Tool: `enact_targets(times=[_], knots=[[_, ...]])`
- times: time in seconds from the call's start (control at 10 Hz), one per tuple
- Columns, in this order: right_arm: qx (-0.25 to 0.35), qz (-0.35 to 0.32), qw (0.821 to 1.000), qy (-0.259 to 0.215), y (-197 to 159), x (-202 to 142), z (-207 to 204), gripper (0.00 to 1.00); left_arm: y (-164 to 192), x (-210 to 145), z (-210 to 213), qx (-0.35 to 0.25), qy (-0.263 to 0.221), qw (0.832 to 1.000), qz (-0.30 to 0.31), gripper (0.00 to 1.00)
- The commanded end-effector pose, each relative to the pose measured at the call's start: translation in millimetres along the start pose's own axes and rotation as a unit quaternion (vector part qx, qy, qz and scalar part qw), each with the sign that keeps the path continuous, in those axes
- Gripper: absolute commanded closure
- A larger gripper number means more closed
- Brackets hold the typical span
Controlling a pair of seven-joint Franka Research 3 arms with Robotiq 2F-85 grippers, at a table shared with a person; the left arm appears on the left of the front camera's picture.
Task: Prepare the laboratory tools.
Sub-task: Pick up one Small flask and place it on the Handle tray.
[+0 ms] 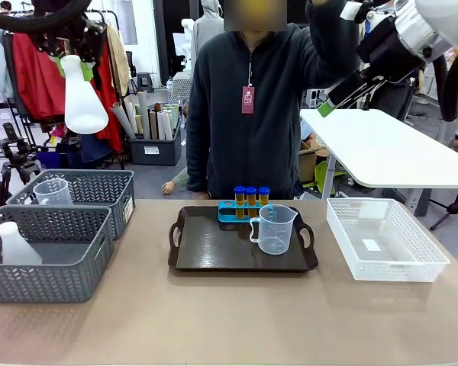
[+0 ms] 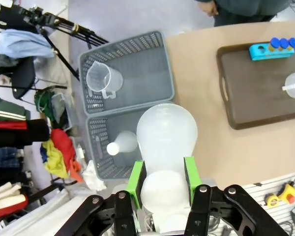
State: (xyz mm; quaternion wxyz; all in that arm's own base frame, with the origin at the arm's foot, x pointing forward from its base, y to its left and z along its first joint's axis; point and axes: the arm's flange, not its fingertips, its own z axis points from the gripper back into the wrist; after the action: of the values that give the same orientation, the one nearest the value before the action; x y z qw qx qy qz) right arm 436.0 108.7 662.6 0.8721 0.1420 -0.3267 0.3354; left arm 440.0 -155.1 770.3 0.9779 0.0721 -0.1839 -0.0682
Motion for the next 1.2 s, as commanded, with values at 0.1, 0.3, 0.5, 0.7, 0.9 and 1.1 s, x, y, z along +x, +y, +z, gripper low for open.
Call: enact_targets(times=[0.1, 0.3, 0.5, 0.7, 0.9, 1.1], knots=[[0.002, 0.0, 1.0, -0.002, 0, 0, 1, 0.0, -30, 28, -24, -0.014, 0.007, 0.999, -0.049, 1.0], [0.002, 0.0, 1.0, -0.002, 0, 0, 1, 0.0, -52, 45, -48, -0.02, 0.006, 0.996, -0.082, 1.0], [0.002, 0.0, 1.0, -0.002, 0, 0, 1, 0.0, -75, 58, -79, -0.049, 0.01, 0.993, -0.111, 1.0], [0.002, 0.0, 1.0, -0.002, 0, 0, 1, 0.0, -99, 64, -108, -0.075, 0.027, 0.987, -0.138, 1.0], [0.002, 0.0, 1.0, -0.002, 0, 0, 1, 0.0, -105, 66, -119, -0.087, 0.044, 0.985, -0.144, 1.0], [0.002, 0.0, 1.0, -0.002, 0, 0, 1, 0.0, -98, 66, -116, -0.09, 0.037, 0.986, -0.134, 1.0]])
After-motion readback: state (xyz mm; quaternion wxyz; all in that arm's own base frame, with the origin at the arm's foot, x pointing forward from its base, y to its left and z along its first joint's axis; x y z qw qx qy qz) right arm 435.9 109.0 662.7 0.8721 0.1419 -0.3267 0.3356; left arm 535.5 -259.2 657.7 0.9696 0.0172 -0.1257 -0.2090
